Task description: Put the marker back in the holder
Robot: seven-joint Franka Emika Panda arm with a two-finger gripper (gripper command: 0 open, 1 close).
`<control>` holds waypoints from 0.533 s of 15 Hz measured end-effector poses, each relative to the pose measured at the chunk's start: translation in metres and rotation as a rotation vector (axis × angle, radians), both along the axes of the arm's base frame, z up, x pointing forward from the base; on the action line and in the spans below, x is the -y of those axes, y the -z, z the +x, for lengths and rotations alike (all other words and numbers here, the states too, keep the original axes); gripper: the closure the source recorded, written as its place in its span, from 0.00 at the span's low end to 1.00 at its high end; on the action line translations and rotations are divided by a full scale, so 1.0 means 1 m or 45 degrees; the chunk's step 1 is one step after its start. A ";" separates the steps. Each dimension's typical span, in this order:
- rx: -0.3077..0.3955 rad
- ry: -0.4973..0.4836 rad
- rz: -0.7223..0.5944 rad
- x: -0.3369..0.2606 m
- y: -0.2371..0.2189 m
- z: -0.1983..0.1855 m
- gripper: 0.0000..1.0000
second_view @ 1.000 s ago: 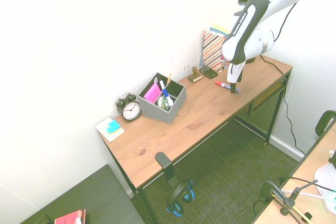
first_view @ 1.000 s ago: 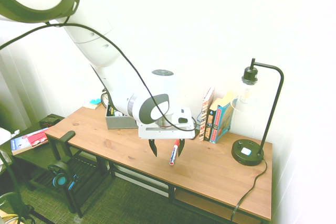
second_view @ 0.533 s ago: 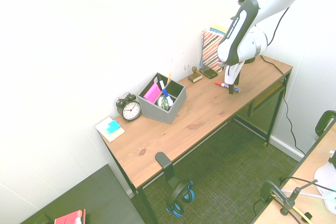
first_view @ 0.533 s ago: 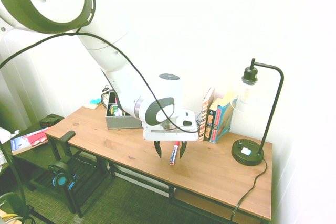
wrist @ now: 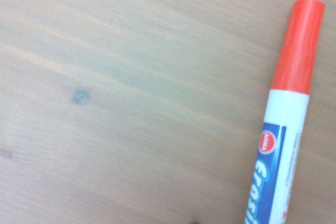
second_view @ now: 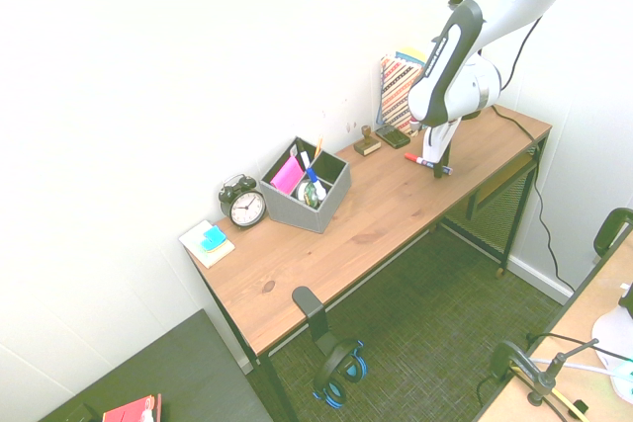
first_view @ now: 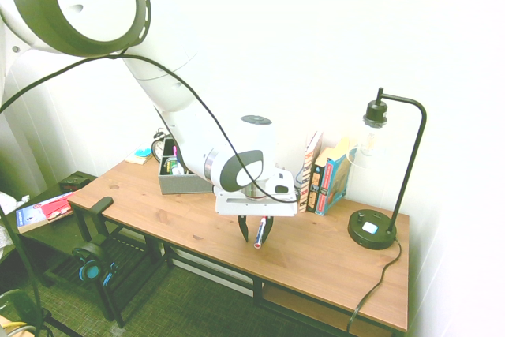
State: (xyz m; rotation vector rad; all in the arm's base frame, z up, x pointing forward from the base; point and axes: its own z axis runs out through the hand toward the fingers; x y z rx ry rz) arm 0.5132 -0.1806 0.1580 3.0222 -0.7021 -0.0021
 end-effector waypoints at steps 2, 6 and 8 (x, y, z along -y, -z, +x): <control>-0.005 0.007 0.000 0.003 0.000 -0.001 1.00; -0.008 0.054 0.010 0.007 -0.008 0.005 1.00; -0.047 0.119 0.062 0.004 -0.032 0.012 1.00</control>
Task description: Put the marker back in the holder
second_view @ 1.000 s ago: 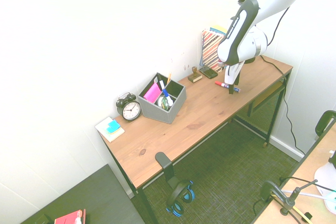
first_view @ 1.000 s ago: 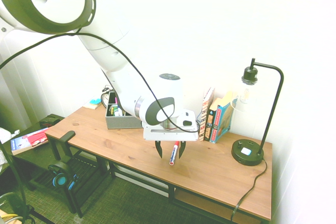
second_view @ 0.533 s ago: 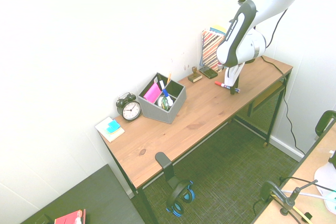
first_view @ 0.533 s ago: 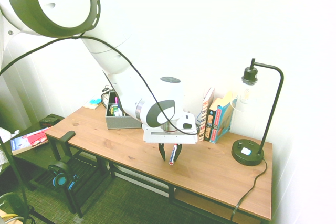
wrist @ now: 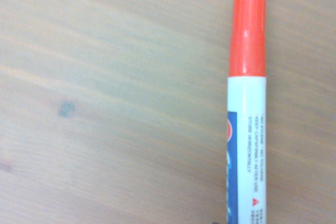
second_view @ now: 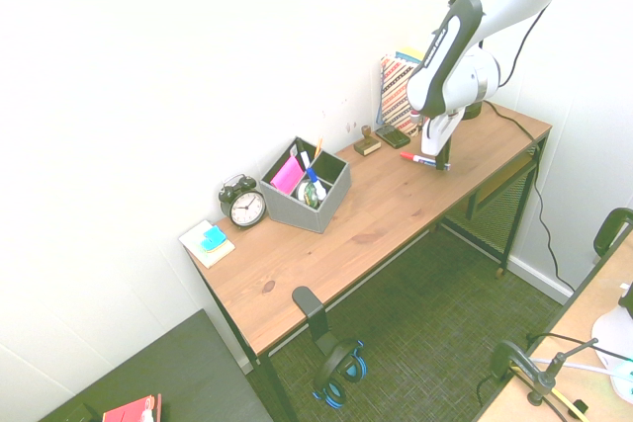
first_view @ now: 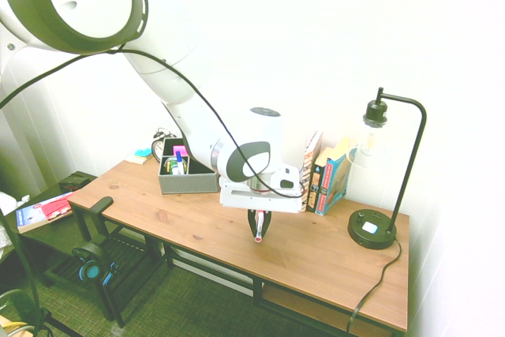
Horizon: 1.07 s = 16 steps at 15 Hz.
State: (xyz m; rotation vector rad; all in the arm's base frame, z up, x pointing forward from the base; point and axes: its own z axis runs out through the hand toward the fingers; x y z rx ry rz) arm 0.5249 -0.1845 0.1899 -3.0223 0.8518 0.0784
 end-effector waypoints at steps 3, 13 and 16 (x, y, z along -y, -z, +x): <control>-0.168 0.167 0.065 -0.038 -0.064 -0.002 1.00; -0.561 0.769 0.183 -0.213 -0.137 0.076 1.00; -0.669 0.930 0.332 -0.203 -0.110 0.109 1.00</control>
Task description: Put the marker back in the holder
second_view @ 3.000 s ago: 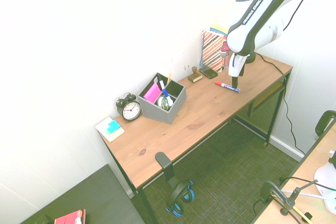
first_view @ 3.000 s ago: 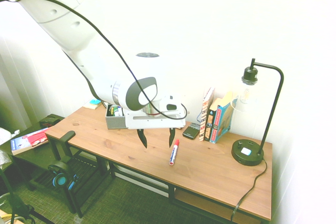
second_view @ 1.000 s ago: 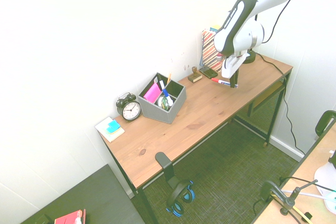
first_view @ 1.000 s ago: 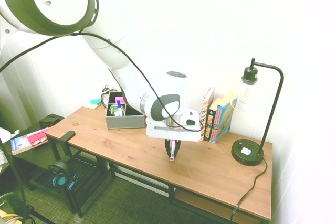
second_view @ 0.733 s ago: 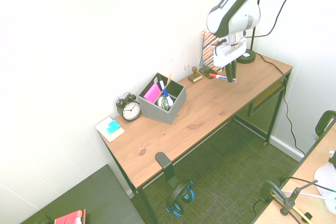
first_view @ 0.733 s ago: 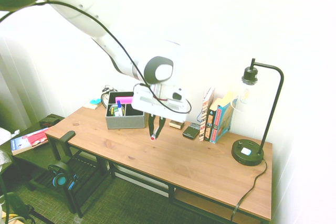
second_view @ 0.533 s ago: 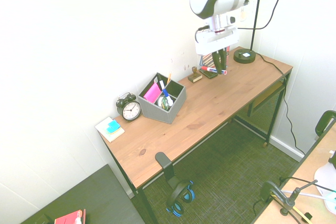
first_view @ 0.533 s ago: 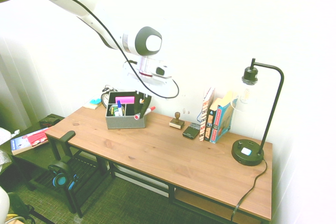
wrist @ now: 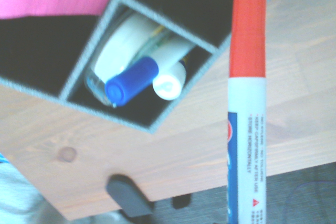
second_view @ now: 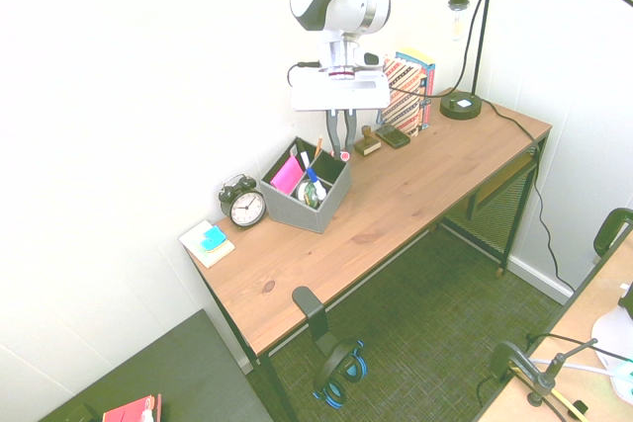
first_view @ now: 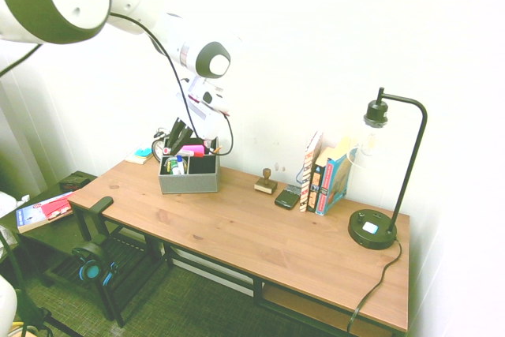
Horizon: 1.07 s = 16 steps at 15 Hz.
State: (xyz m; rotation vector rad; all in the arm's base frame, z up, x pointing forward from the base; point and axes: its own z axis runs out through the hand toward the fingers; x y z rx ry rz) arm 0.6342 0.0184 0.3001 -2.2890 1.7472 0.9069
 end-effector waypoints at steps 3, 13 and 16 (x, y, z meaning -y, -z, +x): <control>-0.053 0.129 0.092 0.017 0.025 0.019 1.00; -0.081 0.214 0.256 0.034 0.076 0.042 0.00; -0.086 0.186 0.270 0.033 0.073 0.041 0.00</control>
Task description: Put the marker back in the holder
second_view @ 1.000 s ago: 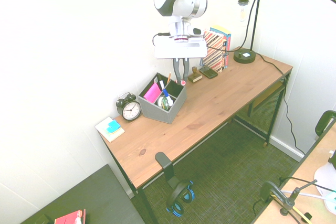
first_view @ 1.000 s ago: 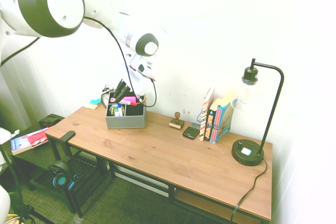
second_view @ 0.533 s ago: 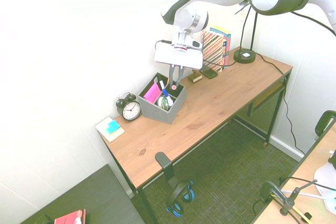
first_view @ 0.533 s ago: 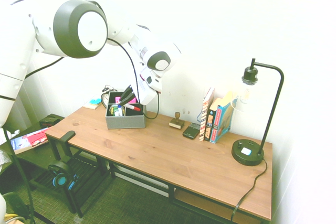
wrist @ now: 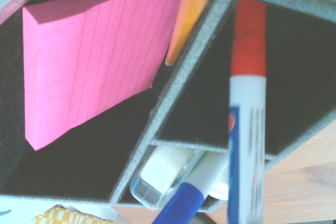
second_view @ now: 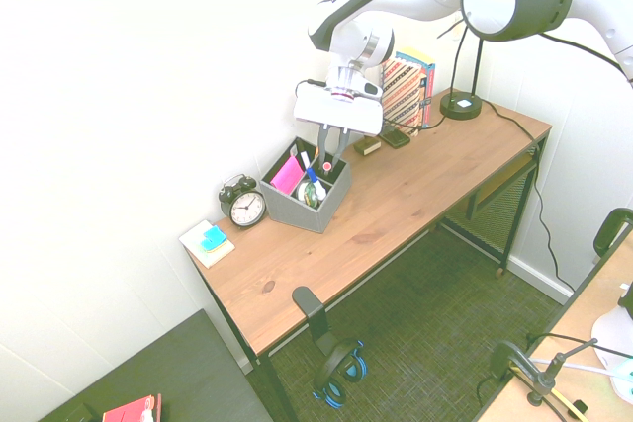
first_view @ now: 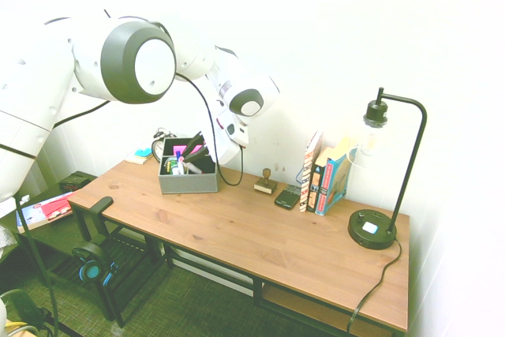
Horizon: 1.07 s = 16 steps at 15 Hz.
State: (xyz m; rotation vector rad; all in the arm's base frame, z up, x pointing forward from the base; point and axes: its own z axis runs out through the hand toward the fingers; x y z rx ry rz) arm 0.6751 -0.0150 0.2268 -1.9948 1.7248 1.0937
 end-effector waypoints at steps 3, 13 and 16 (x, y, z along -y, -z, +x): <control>0.022 -0.089 -0.014 0.000 -0.025 -0.004 0.00; 0.311 -0.632 -0.508 0.001 -0.222 -0.116 0.00; 0.456 -0.740 -0.630 0.001 -0.253 -0.158 0.00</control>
